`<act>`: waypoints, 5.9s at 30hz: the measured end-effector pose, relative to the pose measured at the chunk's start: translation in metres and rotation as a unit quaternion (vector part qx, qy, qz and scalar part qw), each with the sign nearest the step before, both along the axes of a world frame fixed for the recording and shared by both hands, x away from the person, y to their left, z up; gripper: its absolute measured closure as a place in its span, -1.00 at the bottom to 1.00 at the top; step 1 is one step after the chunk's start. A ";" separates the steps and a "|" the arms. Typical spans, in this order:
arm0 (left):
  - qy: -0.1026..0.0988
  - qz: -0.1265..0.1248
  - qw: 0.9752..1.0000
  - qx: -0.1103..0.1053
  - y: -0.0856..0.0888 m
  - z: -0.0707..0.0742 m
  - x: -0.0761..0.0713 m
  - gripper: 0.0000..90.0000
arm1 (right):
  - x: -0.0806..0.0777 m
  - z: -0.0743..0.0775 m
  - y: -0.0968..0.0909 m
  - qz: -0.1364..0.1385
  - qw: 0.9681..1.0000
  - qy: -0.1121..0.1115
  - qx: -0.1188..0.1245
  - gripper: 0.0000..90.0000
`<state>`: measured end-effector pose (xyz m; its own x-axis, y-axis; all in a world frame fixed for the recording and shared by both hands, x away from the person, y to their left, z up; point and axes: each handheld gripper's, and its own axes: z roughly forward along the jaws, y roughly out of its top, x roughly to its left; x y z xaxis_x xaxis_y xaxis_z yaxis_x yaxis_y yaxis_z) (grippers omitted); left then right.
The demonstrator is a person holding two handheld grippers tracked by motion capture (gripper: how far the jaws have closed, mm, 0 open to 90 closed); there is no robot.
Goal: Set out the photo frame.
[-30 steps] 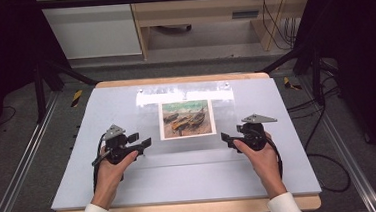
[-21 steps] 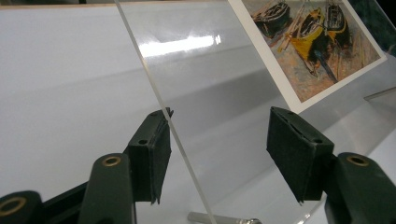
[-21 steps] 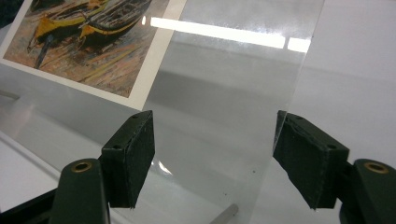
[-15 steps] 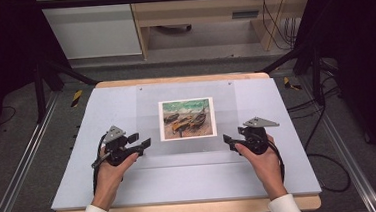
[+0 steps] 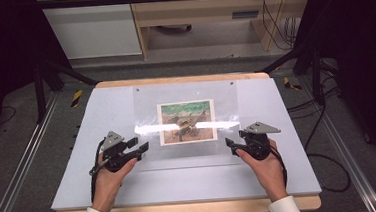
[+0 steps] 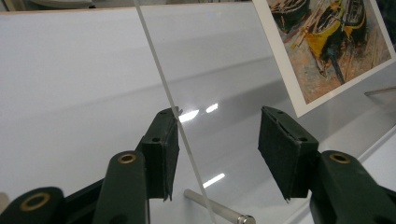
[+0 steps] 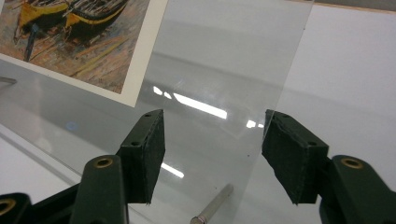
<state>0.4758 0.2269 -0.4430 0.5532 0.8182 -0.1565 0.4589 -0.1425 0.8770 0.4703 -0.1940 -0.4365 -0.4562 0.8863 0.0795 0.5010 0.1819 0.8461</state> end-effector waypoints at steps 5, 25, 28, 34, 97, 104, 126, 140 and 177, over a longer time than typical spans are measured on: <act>0.001 0.004 1.000 0.000 0.000 0.000 -0.003 0.11 | -0.003 0.000 -0.002 -0.001 1.000 0.000 0.004 -0.02; 0.000 0.006 1.000 0.012 0.001 0.001 -0.014 0.24 | -0.016 0.000 -0.004 -0.005 1.000 -0.006 -0.003 0.15; 0.000 0.006 1.000 0.015 0.001 0.002 -0.016 0.26 | -0.017 0.000 -0.004 -0.006 1.000 -0.006 -0.004 0.18; -0.001 0.005 1.000 0.019 0.001 0.002 -0.019 0.30 | -0.021 0.000 -0.004 -0.006 1.000 -0.007 -0.011 0.22; 0.000 -0.008 0.999 0.049 0.003 0.002 -0.040 0.44 | -0.047 -0.005 -0.009 0.005 0.999 0.000 -0.039 0.49; 0.001 -0.008 0.999 0.051 0.002 0.001 -0.042 0.44 | -0.049 -0.006 -0.008 0.006 0.999 0.001 -0.043 0.49; 0.004 -0.012 0.998 0.060 0.002 0.001 -0.046 0.44 | -0.054 -0.008 -0.008 0.008 0.999 0.004 -0.048 0.50; 0.004 -0.012 0.998 0.061 0.002 0.001 -0.046 0.44 | -0.055 -0.008 -0.008 0.006 0.999 0.008 -0.045 0.49; -0.040 -0.012 0.998 0.041 0.022 0.005 -0.052 -0.84 | -0.066 0.001 -0.018 -0.005 0.998 -0.057 -0.035 -0.82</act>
<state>0.4237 0.2489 -0.4382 0.5806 0.8130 -0.0445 0.3838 -0.2251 0.8956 0.4047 -0.2122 -0.4351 -0.4492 0.8928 -0.0340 0.4039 0.2369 0.8836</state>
